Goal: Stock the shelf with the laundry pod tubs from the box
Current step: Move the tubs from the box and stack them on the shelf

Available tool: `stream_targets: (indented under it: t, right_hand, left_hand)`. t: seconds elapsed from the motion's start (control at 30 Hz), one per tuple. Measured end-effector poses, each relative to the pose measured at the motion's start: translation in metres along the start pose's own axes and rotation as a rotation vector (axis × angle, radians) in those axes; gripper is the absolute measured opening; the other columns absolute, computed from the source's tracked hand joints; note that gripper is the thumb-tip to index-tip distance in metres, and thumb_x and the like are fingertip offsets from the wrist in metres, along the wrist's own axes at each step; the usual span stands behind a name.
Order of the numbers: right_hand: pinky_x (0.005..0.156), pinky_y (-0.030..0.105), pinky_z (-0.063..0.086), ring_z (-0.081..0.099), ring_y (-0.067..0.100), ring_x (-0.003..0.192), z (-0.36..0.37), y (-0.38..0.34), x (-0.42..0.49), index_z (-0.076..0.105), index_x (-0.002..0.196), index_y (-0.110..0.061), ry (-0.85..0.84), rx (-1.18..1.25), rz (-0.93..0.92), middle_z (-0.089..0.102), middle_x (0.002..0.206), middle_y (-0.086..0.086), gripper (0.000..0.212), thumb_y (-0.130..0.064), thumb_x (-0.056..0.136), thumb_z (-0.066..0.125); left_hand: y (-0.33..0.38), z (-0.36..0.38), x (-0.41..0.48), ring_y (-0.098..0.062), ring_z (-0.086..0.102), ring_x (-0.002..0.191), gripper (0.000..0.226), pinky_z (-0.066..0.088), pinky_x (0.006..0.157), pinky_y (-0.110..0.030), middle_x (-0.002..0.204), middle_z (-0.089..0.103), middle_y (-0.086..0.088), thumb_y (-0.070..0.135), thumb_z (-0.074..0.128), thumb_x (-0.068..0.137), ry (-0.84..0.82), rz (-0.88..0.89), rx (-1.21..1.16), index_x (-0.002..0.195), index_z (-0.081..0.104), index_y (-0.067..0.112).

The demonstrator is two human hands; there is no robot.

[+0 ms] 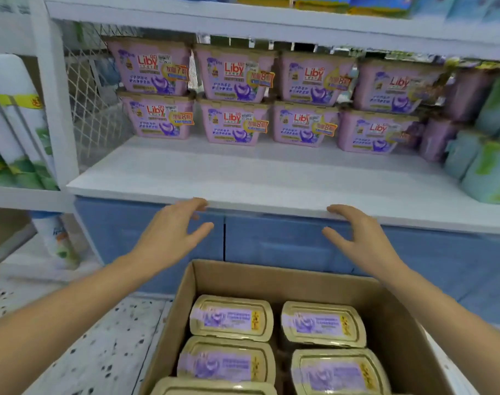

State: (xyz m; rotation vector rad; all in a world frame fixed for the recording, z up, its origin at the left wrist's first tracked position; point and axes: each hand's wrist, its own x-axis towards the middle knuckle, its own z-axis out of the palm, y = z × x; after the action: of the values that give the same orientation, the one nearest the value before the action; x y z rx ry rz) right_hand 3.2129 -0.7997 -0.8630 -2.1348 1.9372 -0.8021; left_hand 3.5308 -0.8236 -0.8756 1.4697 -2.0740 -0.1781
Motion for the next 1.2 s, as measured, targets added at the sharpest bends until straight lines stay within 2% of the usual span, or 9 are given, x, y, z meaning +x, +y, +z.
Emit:
stream_targets:
  t: [0.2, 0.43, 0.5, 0.6, 0.67, 0.77, 0.87, 0.93, 1.2]
  right_hand:
    - [0.088, 0.029, 0.046, 0.06, 0.019, 0.108, 0.001, 0.047, -0.073, 0.059, 0.121, -0.015, -0.027, 0.025, 0.132, 0.066, 0.113, 0.001, 0.035, -0.026, 0.087, 0.06]
    - [0.088, 0.027, 0.051, 0.061, 0.01, 0.1, 0.019, 0.096, -0.139, 0.058, 0.122, -0.02, -0.537, -0.081, 0.267, 0.066, 0.115, -0.005, 0.04, -0.04, 0.087, 0.057]
    - [0.087, 0.02, 0.049, 0.059, 0.007, 0.1, 0.014, 0.103, -0.157, 0.056, 0.122, -0.023, -0.641, -0.044, 0.327, 0.063, 0.112, -0.008, 0.052, -0.054, 0.08, 0.057]
    - [0.071, 0.008, 0.041, 0.055, 0.0, 0.089, 0.007, 0.114, -0.179, 0.051, 0.105, -0.033, -0.596, 0.026, 0.393, 0.058, 0.098, -0.014, 0.1, -0.099, 0.035, 0.028]
    - [0.074, 0.009, 0.04, 0.054, 0.004, 0.09, 0.008, 0.116, -0.188, 0.054, 0.107, -0.027, -0.573, 0.027, 0.408, 0.058, 0.099, -0.011, 0.087, -0.092, 0.051, 0.037]
    - [0.075, 0.017, 0.043, 0.054, 0.009, 0.09, 0.016, 0.121, -0.191, 0.055, 0.125, -0.014, -0.577, -0.048, 0.468, 0.063, 0.108, -0.001, 0.044, -0.041, 0.09, 0.051]
    - [0.049, 0.02, 0.051, 0.064, 0.016, 0.076, 0.017, 0.121, -0.19, 0.056, 0.113, -0.009, -0.668, -0.018, 0.655, 0.064, 0.092, 0.003, 0.044, -0.045, 0.092, 0.045]
    - [0.052, 0.029, 0.058, 0.066, 0.025, 0.081, 0.017, 0.12, -0.192, 0.054, 0.109, -0.004, -0.718, 0.035, 0.773, 0.061, 0.094, 0.009, 0.052, -0.051, 0.09, 0.043]
    - [0.049, 0.022, 0.052, 0.054, 0.009, 0.082, 0.011, 0.12, -0.208, 0.043, 0.107, -0.02, -0.838, 0.19, 0.744, 0.054, 0.092, -0.009, 0.028, -0.037, 0.088, 0.055]
  left_hand:
    - [0.027, 0.042, -0.051, -0.013, 0.067, 0.093, 0.046, 0.051, 0.083, -0.029, 0.112, 0.069, 0.0, 0.043, 0.057, 0.086, -0.243, -0.047, 0.042, 0.124, 0.056, 0.017]
    - [0.021, 0.067, -0.113, -0.009, 0.064, 0.098, 0.041, 0.052, 0.086, -0.028, 0.114, 0.067, 0.002, 0.043, 0.057, 0.087, -0.729, -0.091, 0.088, 0.119, 0.06, 0.018]
    - [0.019, 0.07, -0.128, -0.011, 0.062, 0.1, 0.041, 0.05, 0.086, -0.028, 0.112, 0.066, 0.004, 0.047, 0.053, 0.088, -0.812, -0.065, 0.142, 0.117, 0.06, 0.019]
    - [0.008, 0.072, -0.146, -0.015, 0.062, 0.086, 0.035, 0.046, 0.074, -0.028, 0.095, 0.068, 0.001, 0.047, 0.047, 0.09, -0.88, -0.059, 0.194, 0.099, 0.062, 0.017]
    - [-0.001, 0.07, -0.155, -0.012, 0.057, 0.072, 0.033, 0.04, 0.061, -0.023, 0.083, 0.066, -0.001, 0.044, 0.045, 0.092, -0.895, -0.085, 0.233, 0.091, 0.06, 0.014]
    - [-0.002, 0.067, -0.163, -0.011, 0.05, 0.067, 0.032, 0.032, 0.053, -0.017, 0.075, 0.056, 0.005, 0.045, 0.045, 0.093, -0.857, -0.133, 0.328, 0.089, 0.056, 0.015]
    - [0.014, 0.069, -0.165, -0.019, 0.054, 0.08, 0.037, 0.038, 0.065, -0.025, 0.079, 0.056, -0.001, 0.047, 0.038, 0.095, -0.843, -0.149, 0.515, 0.093, 0.057, 0.015]
    - [0.026, 0.072, -0.165, -0.019, 0.053, 0.083, 0.044, 0.042, 0.073, -0.028, 0.074, 0.049, 0.003, 0.047, 0.031, 0.097, -0.838, -0.163, 0.614, 0.105, 0.056, 0.012]
    - [0.02, 0.079, -0.177, -0.021, 0.052, 0.085, 0.037, 0.038, 0.069, -0.03, 0.09, 0.053, -0.001, 0.053, 0.052, 0.086, -0.665, -0.56, 0.109, 0.093, 0.043, 0.018]
